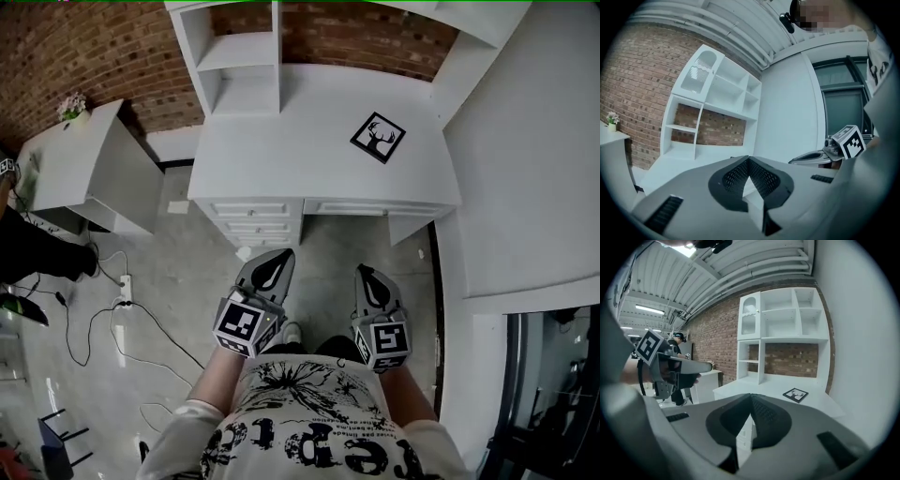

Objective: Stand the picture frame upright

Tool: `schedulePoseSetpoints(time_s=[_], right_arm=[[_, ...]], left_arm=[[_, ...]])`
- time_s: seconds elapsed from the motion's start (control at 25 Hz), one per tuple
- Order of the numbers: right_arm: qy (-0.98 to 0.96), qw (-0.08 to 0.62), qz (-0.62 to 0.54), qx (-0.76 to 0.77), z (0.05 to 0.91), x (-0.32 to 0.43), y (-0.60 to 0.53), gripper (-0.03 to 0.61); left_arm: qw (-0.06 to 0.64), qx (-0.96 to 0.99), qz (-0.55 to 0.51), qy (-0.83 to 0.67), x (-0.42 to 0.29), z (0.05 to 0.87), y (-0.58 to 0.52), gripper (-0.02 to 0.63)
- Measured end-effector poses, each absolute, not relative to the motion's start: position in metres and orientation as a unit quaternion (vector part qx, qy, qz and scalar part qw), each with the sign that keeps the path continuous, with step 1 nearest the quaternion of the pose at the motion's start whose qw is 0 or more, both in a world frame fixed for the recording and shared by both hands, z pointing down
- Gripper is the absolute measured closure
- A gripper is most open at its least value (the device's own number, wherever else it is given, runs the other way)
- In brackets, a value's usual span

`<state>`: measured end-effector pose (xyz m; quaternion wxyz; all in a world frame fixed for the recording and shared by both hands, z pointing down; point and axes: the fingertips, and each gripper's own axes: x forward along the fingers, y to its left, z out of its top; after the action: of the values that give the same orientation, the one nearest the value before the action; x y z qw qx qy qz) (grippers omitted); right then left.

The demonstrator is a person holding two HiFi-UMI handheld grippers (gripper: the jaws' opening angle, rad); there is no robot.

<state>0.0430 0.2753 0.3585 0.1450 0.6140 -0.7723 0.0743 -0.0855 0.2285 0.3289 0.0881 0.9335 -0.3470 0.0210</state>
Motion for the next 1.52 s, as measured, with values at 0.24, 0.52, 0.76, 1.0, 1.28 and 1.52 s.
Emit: schedulePoseSetpoints(time_s=[0.24,0.52,0.76,1.0,1.28,1.52], right_arm=[[-0.772,0.143,0.087,0.613,0.375,0.064,0.221,0.572],[-0.784,0.131,0.091,0.600,0.385,0.114,0.123,0.572],[-0.796,0.130,0.110,0.581,0.398,0.174,0.037,0.572],[-0.798,0.136,0.133,0.571,0.412,0.227,-0.030,0.572],[-0.812,0.172,0.170,0.531,0.448,0.259,-0.089,0.572],[-0.814,0.235,0.191,0.496,0.497,0.259,-0.124,0.571]], left_arm=[[0.100,0.929,0.038,-0.353,-0.065,0.349,0.178,0.607],[0.087,0.923,0.045,-0.373,-0.020,0.351,0.090,0.607],[0.092,0.913,0.057,-0.393,0.037,0.361,0.005,0.607],[0.103,0.907,0.059,-0.403,0.090,0.368,-0.060,0.607],[0.141,0.893,0.069,-0.422,0.126,0.405,-0.112,0.607],[0.165,0.896,0.065,-0.408,0.141,0.438,-0.134,0.607]])
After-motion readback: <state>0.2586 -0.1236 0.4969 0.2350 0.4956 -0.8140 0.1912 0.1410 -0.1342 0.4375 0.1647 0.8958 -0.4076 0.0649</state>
